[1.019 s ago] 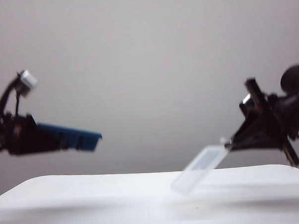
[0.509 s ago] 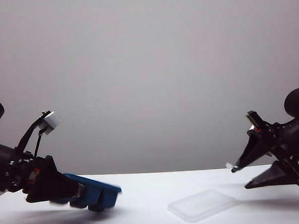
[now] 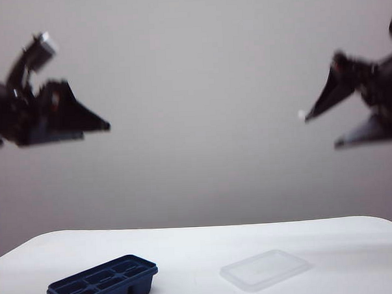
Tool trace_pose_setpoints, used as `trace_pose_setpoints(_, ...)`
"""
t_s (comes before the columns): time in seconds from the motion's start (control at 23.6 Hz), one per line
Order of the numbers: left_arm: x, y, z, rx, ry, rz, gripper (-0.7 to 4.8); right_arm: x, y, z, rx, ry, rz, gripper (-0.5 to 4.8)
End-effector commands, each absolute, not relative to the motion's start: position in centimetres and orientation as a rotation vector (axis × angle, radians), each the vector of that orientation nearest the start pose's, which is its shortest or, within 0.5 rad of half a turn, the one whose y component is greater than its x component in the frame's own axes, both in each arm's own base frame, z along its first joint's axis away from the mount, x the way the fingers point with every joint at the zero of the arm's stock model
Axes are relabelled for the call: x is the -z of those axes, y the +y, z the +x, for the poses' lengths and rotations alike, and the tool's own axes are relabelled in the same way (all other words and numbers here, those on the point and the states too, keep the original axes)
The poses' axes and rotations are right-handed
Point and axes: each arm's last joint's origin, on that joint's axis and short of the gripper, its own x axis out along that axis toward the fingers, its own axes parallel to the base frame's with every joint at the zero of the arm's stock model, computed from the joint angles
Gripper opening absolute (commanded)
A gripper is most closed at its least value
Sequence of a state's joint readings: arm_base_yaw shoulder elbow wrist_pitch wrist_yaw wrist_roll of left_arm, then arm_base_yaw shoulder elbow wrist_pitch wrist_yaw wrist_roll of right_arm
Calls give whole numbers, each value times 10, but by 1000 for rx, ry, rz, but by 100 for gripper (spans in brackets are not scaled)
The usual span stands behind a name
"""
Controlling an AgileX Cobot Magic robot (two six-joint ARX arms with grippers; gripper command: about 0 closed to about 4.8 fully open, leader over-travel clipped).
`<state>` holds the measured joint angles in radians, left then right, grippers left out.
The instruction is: Pick up the ice cube tray, remove its lid, and then place both the tray and the lid back on the table.
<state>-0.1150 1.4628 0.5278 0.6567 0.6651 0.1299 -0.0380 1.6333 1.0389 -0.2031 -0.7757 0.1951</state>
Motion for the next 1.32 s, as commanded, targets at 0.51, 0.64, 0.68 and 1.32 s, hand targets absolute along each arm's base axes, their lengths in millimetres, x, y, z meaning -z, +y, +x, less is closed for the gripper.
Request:
trace_pose_setpoints(0.51, -296, -10, 95, 131, -25, 254, 393, -354, 5, 216, -382, 276, 231, -8)
trace_pose_setpoints(0.64, -277, -10, 97, 112, 44, 187, 374, -330, 5, 185, -327, 154, 203, -8)
trace_pose_setpoints(0.68, -272, -10, 98, 111, 51, 165, 371, -324, 5, 179, -315, 141, 204, -8)
trace_pose_setpoints(1.32, -219, -10, 80, 176, -95, -5, 297, -250, 4, 118, -245, -75, 279, -8)
